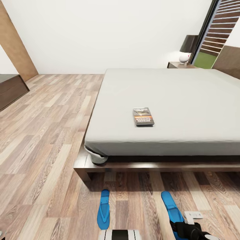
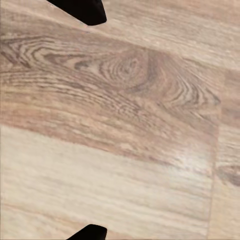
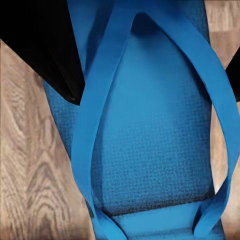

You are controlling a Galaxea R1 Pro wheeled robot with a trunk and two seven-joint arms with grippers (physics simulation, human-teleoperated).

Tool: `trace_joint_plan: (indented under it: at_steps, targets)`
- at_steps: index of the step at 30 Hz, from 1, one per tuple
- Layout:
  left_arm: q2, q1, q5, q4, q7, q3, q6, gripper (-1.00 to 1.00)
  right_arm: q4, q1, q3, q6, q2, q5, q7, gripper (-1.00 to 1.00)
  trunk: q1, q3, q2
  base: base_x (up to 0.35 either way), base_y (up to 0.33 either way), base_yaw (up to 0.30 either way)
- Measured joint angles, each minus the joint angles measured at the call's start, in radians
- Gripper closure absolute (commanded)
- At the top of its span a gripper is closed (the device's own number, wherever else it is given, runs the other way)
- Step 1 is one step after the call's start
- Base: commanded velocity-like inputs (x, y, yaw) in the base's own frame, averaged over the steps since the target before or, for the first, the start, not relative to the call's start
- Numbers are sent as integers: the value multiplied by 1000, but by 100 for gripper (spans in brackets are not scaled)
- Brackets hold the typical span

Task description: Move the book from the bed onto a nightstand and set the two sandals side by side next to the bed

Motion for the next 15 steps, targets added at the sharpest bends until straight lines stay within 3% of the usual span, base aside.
trace_joint_plan:
  at_steps: [10, 15]
  targets:
    - [1, 1, 1, 0, 0, 0, 0, -100, 19, -2, 0, -1, 0, 1, -1, 100, 0, 0, 0, 0, 290, 0]
    - [2, 2, 0, 0, 1, 0, 0, -100, 30, -2, 0, -42, -1, 0, 0, 100, 0, 0, 0, 13, 290, 0]
